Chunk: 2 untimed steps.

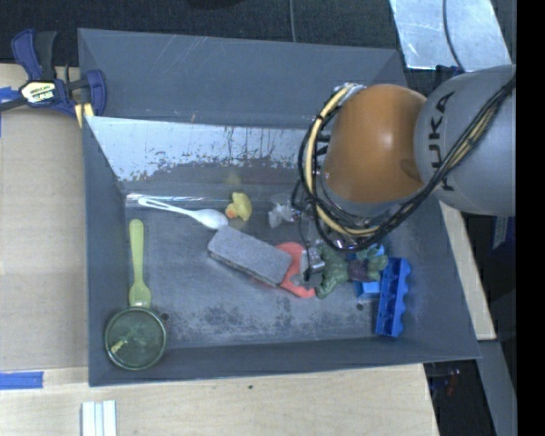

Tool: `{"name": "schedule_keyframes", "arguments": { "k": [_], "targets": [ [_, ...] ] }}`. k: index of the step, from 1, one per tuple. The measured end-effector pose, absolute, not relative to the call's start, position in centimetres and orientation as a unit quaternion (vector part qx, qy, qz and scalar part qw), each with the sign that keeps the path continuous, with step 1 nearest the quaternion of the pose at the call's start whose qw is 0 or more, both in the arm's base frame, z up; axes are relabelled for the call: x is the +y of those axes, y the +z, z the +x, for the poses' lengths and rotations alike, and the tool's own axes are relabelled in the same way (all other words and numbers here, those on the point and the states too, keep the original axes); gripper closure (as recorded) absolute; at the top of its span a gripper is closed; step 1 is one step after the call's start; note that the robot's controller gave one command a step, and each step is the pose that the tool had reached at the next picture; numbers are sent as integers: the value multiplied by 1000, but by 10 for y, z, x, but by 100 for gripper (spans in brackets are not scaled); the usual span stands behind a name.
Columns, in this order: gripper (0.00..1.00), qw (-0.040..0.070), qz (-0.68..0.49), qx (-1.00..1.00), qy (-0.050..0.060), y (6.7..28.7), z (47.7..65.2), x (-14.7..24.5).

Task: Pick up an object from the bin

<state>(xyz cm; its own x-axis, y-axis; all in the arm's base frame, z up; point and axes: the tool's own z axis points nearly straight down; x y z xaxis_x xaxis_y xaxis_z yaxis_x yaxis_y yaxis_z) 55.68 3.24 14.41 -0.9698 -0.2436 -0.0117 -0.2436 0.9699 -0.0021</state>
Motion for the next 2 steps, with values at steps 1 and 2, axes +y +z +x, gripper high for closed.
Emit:
{"name": "schedule_keyframes", "arguments": {
  "k": [1, 2],
  "targets": [
    [0, 12, -29, 999, 1, 99, 586, 26],
    [100, 5, -94, 996, -1, 79, 550, 13]
  ]
}}
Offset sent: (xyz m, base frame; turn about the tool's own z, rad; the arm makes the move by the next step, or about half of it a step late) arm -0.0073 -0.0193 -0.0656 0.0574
